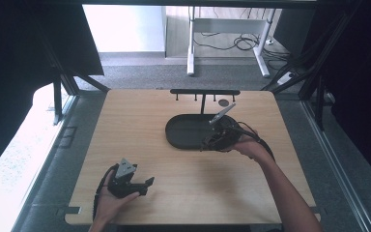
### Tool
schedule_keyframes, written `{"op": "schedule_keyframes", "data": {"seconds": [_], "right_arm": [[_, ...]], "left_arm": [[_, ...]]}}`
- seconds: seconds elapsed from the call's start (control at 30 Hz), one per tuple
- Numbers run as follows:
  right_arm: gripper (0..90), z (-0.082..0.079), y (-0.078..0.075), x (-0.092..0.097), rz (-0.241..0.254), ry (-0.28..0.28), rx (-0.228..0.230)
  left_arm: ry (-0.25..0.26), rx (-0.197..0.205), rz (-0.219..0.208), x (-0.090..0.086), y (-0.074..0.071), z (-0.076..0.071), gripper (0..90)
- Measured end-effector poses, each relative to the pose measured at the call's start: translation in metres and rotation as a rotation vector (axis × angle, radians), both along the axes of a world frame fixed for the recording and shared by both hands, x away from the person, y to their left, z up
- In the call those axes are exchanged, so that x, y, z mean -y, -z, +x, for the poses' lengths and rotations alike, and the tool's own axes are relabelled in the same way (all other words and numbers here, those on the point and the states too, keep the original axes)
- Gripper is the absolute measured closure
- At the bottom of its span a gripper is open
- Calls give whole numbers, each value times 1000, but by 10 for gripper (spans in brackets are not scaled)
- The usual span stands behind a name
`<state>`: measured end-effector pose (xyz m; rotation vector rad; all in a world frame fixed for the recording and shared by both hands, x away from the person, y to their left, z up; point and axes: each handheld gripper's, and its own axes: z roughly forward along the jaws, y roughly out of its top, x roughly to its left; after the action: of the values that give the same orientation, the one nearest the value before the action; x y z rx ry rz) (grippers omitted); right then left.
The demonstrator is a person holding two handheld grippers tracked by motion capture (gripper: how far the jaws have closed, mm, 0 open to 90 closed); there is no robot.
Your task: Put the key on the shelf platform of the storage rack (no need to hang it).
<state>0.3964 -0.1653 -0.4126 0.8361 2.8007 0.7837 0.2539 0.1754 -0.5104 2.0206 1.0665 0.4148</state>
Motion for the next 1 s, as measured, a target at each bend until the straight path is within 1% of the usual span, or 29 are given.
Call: {"op": "schedule_keyframes", "data": {"seconds": [0.23,0.3,0.57,0.6,0.7,0.8,1.0], "right_arm": [[493,8,-2,-3,1,11,4],[493,11,-3,-3,14,16,2],[493,21,-9,-6,14,17,18],[493,23,-9,-6,22,23,16],[493,26,-8,-6,24,34,12],[493,30,-5,-5,16,43,11],[493,39,0,-5,15,58,2]], "left_arm": [[1,0,1,0,0,0,184],[1,0,1,0,0,0,185],[3,-1,6,0,1,0,184],[3,0,6,0,1,0,185],[4,0,5,0,1,0,185],[6,-1,10,0,1,0,185],[5,-5,8,1,1,0,185]]}}
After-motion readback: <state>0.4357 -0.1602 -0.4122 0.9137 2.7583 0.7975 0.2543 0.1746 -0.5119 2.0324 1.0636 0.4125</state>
